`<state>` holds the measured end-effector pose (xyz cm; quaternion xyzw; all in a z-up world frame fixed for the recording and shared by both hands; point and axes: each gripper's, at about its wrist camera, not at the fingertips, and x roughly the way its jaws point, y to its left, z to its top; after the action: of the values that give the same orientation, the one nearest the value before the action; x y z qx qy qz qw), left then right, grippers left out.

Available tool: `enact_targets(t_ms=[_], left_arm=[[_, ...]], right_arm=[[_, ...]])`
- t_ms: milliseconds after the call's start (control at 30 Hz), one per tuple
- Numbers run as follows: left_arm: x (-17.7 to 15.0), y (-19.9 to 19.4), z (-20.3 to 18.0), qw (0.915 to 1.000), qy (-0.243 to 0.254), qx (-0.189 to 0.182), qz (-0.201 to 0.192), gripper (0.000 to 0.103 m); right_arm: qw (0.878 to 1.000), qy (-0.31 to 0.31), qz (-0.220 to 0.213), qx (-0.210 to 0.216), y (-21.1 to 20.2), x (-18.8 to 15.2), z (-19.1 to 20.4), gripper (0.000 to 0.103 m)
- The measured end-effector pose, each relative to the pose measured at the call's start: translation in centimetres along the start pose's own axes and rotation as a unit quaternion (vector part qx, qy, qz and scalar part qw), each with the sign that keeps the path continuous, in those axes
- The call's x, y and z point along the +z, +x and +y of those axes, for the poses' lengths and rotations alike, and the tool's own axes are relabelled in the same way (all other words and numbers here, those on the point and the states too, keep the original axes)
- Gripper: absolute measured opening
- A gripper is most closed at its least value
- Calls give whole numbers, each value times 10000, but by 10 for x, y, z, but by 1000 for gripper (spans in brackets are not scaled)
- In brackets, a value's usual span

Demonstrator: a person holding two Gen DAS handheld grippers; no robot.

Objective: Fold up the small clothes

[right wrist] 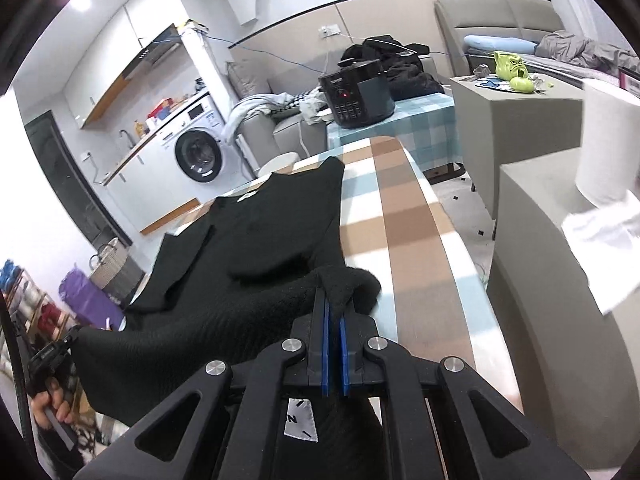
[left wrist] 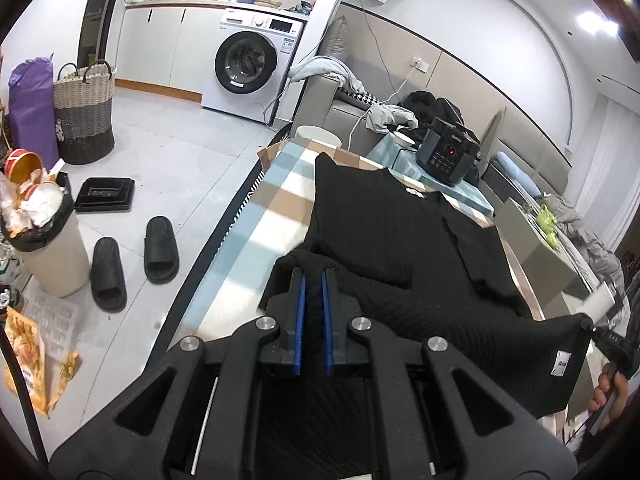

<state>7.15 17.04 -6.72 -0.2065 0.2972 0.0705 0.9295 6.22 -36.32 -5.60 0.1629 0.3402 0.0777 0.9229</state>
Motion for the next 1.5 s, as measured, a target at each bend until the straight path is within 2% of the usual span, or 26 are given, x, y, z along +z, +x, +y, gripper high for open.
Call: enact_targets(t_ms=[133,267,400,433,467,500,533,600,700,800,1000,1033,1067,1100,1133,1200,1267,1500], left_arm=[[22,52,-2,9996,-20,233,171,5],[28,108,-2,9974,-77,439,561,5],[24,135,6,9939,-202,556,931,8],[21,140,9,9937,-207,551,955,13],[20,138,11,9936,-184,555,962,16],[18,137,12,9936,-156,580,954,28],[15,137,14,9934,-113,612,963,47],[10,136,14,9936,0,547,985,59],[3,140,13,9921,102,565,1115,59],[0,151,14,9907,-10,472,1273,59],[2,172,9,9913,-53,372,1260,57],[2,175,7,9916,-44,327,1253,48],[2,177,6,9918,-54,296,1239,41],[1,179,5,9916,-55,222,1271,26],[0,181,3,9915,-23,136,1295,17],[-2,181,-3,9917,114,141,1271,15],[-5,178,-8,9914,260,166,1270,13],[-23,150,-5,9908,265,80,1322,13]], right_arm=[[9999,54,96,-125,43,20,6,4],[9990,57,321,-309,81,30,4,4],[9957,4,748,-555,109,30,-5,16],[9956,17,792,-509,107,28,-10,19],[9958,39,782,-472,105,25,-14,32],[9961,70,768,-423,100,21,-19,48],[9964,101,761,-362,95,18,-23,53],[9967,113,774,-239,89,11,-29,54],[9952,-3,975,-116,96,3,-30,55],[9940,-4,1090,99,108,-1,-26,55],[9932,-92,1155,69,126,-4,-15,54],[9937,-141,1115,51,127,-4,-13,52],[9933,-185,1136,36,129,-4,-11,43],[9933,-232,1136,2,130,-4,-10,33],[9933,-273,1122,5,130,-5,-8,31],[9934,-380,1078,-31,129,-5,-7,19],[9928,-397,1127,-18,128,-5,-8,16],[9917,-388,1221,-47,110,-15,-13,14]])
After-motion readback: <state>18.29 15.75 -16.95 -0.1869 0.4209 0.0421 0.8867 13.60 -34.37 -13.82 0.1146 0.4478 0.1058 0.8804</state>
